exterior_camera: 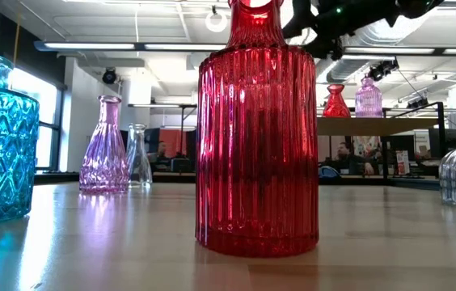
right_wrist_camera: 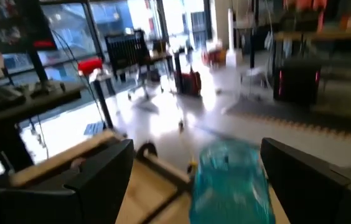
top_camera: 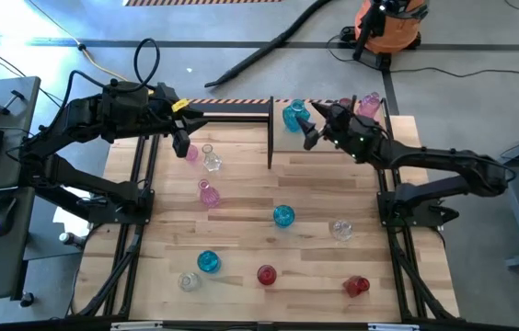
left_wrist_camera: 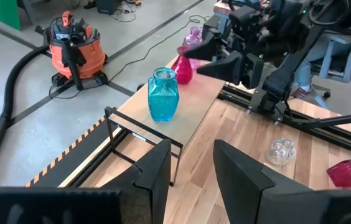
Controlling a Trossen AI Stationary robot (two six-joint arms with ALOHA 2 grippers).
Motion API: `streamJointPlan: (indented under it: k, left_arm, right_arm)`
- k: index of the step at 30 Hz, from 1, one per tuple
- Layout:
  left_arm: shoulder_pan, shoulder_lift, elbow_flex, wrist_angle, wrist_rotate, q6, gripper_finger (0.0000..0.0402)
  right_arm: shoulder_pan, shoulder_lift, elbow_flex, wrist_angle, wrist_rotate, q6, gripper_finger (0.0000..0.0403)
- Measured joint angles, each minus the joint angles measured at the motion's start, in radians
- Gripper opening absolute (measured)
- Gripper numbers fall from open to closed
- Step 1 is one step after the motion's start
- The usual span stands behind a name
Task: Sort vases onto shelf
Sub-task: Put the middle transparent vase on the shelf
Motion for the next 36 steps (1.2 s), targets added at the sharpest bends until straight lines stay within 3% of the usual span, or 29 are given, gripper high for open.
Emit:
streamJointPlan:
  k: [8, 19, 36]
  left_arm:
    - [0.0, 0.0, 0.0, 0.0, 0.0, 0.017, 0.0113]
    - [0.0, 0.0, 0.0, 0.0, 0.0, 0.018, 0.0113]
    - [0.0, 0.0, 0.0, 0.0, -0.003, 0.018, 0.0113]
  right_arm:
    - [0.0, -0.008, 0.0, -0.274, -0.129, 0.123, 0.0288]
    - [-0.02, 0.006, 0.0, -0.298, -0.086, 0.126, 0.0185]
    - [-0.057, 0.138, 0.001, -0.218, -0.044, 0.224, 0.0165]
